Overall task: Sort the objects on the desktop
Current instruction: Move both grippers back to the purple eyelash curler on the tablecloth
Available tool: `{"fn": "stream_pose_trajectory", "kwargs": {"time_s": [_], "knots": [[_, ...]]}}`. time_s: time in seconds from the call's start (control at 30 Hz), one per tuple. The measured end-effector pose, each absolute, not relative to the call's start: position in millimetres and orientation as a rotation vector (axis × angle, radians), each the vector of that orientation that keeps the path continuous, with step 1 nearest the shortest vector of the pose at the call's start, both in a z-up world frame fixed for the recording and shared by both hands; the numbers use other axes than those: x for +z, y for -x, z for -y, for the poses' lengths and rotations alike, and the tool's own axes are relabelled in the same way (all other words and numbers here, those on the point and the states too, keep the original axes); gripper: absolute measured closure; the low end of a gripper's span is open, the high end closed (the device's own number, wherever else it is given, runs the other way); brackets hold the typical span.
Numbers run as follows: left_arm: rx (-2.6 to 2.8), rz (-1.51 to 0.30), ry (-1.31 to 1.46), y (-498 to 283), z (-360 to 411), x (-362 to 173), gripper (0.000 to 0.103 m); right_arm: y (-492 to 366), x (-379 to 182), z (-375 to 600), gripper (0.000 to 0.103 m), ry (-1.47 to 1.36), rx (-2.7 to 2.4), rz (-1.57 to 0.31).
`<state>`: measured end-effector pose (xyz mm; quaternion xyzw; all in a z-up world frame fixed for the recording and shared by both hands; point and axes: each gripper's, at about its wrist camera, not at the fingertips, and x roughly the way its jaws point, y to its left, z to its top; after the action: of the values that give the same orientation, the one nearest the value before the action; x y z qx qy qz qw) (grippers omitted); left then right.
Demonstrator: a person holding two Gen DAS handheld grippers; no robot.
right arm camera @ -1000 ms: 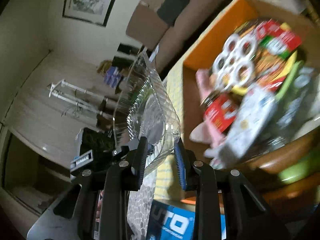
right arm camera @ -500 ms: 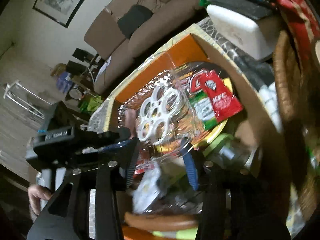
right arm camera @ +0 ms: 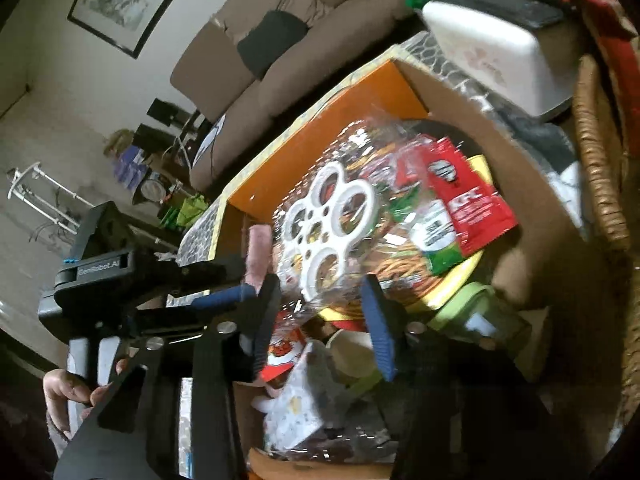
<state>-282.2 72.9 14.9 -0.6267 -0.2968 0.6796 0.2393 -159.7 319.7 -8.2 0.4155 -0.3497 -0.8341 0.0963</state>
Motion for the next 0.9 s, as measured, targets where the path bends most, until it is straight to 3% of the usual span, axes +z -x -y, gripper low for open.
{"fn": "stream_pose_trajectory", "kwargs": {"time_s": [0.1,0.33,0.47,0.63,0.73,0.9], "knots": [[1.856,0.816,1.703,284.5,-76.0,17.5,0.065,159.3,-12.0,-326.2,0.064,-1.242,-2.4,1.117],[1.875,0.837,1.608,280.3,-58.2,39.9,0.059,167.4,-1.0,-285.9,0.063,-1.245,-2.357,0.884],[1.913,0.821,1.565,263.9,-28.8,54.7,0.058,168.5,0.3,-285.3,0.061,-1.224,-2.355,0.925],[2.069,0.724,1.51,234.1,27.2,65.8,0.048,153.8,6.4,-292.6,0.053,-1.28,-2.34,0.922],[2.196,0.657,1.525,222.4,67.6,53.9,0.04,139.5,23.6,-291.8,0.043,-1.241,-2.375,0.895],[2.279,0.684,1.664,215.5,129.3,4.4,0.039,129.8,61.4,-272.2,0.04,-1.167,-2.458,0.766]]}}
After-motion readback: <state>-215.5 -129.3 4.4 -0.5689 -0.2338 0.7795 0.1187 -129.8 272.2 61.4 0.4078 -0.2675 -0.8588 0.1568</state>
